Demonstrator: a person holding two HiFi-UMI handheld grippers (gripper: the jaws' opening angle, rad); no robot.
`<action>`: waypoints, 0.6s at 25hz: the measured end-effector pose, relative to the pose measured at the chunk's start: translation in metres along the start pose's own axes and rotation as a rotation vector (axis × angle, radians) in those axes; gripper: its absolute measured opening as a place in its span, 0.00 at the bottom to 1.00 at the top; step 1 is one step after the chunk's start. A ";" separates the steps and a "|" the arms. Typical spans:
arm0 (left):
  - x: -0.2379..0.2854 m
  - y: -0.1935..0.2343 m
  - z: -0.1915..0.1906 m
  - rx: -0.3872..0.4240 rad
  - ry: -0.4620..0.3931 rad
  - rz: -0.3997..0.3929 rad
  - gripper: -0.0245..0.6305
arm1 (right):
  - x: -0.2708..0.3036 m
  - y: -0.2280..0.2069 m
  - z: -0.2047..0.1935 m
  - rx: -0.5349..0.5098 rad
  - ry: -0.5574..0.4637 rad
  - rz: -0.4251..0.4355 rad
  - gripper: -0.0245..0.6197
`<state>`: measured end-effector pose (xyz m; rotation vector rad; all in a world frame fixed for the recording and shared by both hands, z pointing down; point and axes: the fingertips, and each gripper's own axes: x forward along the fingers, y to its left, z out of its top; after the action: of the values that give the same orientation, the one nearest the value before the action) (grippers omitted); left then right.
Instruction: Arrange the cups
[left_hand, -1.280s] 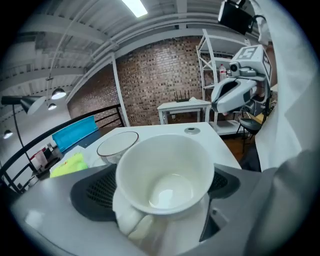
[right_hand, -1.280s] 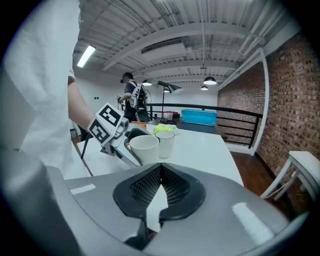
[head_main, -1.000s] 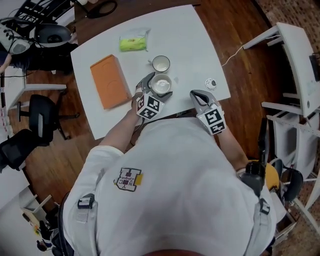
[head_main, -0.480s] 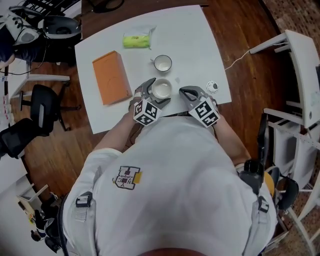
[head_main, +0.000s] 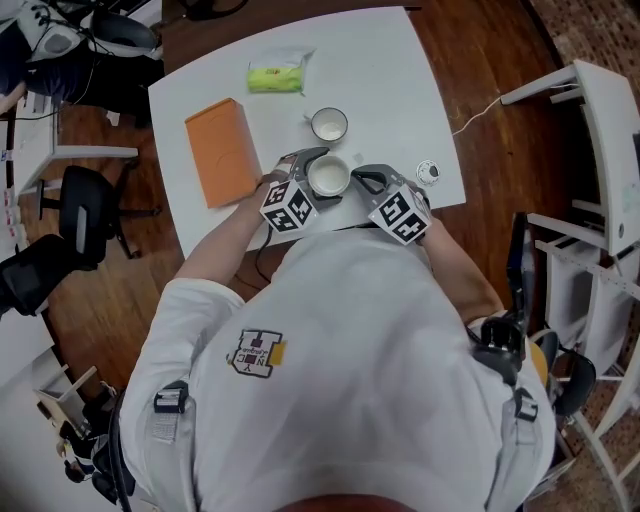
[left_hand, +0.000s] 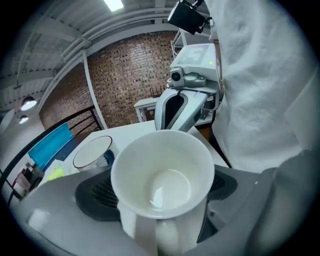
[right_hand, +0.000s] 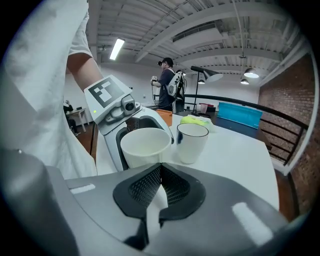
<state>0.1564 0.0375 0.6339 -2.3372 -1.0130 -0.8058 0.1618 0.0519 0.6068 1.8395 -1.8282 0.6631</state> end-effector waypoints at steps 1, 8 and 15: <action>0.000 0.000 0.000 -0.008 0.000 0.004 0.78 | 0.000 -0.001 0.000 0.006 0.000 -0.005 0.04; -0.002 -0.001 0.002 -0.093 0.018 0.060 0.77 | -0.003 -0.005 0.004 0.030 -0.009 -0.034 0.04; -0.049 0.011 0.023 -0.215 -0.021 0.158 0.77 | -0.021 0.003 0.057 0.012 -0.129 -0.028 0.04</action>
<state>0.1450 0.0209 0.5832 -2.5736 -0.7707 -0.8664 0.1594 0.0329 0.5491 1.9531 -1.8786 0.5575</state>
